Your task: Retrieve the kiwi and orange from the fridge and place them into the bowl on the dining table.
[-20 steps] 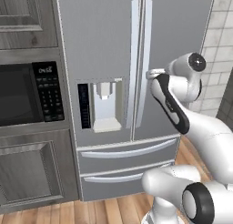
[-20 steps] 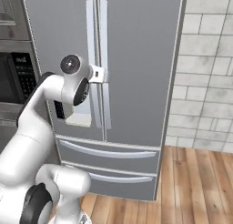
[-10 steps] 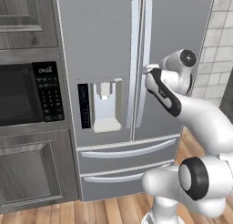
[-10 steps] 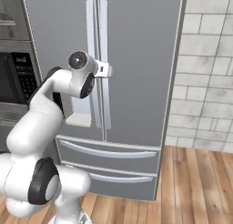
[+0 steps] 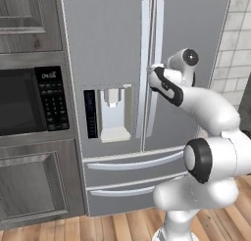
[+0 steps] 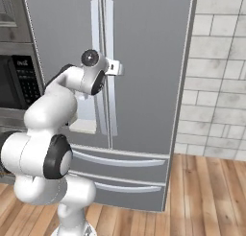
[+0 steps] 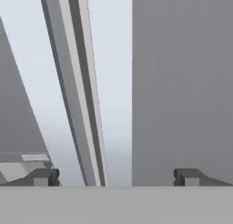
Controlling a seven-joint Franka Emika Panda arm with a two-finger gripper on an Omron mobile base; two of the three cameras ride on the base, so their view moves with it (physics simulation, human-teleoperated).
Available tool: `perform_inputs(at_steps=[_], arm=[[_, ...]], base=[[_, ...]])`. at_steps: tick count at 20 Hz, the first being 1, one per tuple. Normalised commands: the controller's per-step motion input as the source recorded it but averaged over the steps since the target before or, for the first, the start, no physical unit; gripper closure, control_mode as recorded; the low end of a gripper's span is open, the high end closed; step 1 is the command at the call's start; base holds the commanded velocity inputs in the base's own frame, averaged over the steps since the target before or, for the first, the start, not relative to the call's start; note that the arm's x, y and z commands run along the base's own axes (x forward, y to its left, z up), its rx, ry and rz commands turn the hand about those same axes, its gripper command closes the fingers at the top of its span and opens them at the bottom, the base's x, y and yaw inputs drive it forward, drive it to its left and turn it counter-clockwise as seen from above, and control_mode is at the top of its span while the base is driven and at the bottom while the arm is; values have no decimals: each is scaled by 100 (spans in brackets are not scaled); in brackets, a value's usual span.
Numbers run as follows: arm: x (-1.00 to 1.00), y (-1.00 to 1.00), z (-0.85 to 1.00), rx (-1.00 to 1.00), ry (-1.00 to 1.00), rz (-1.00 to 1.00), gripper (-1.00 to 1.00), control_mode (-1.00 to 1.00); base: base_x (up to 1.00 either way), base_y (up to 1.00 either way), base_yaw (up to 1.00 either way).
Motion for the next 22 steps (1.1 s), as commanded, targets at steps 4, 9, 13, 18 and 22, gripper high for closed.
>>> perform_inputs(at_steps=[4,9,13,18,22], arm=[[66,-10,0,0,0,0,-100,-100],[67,-10,0,0,0,0,-100,-100],[64,-2,-6,0,0,0,-100,-100],[63,0,-20,0,-1,0,-100,-100],[56,0,-41,0,-10,0,-100,-100]], base=[[0,0,0],[0,0,0],[0,0,0],[0,0,0],[0,0,0]])
